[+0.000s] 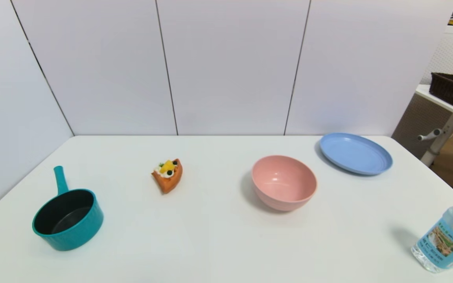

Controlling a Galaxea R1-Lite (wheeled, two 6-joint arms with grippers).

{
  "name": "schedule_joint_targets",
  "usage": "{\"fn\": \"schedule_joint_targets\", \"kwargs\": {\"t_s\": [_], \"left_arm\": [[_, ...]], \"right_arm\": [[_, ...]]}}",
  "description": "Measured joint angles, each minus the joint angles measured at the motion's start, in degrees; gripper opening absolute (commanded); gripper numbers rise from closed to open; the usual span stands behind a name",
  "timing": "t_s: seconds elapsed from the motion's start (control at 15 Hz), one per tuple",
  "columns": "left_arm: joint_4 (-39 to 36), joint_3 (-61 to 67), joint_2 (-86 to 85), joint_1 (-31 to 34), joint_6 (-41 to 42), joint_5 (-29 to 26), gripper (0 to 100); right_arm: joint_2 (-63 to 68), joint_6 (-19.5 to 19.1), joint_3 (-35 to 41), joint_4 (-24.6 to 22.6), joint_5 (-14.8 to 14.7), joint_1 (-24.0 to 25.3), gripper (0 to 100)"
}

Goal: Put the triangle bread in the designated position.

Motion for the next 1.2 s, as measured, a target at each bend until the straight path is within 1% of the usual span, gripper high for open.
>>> {"fn": "schedule_joint_targets", "kwargs": {"t_s": [0.73, 0.93, 1.2], "left_arm": [[0.0, 0.0, 0.0, 0.0, 0.0, 0.0, 100], [-0.5, 0.1, 0.0, 0.0, -2.5, 0.7, 100], [-0.8, 0.1, 0.4, 0.0, -2.3, 0.8, 100]], "right_arm": [[0.0, 0.2, 0.0, 0.0, 0.0, 0.0, 100], [0.0, 0.2, 0.0, 0.0, 0.0, 0.0, 100], [0.0, 0.2, 0.0, 0.0, 0.0, 0.0, 100]]}}
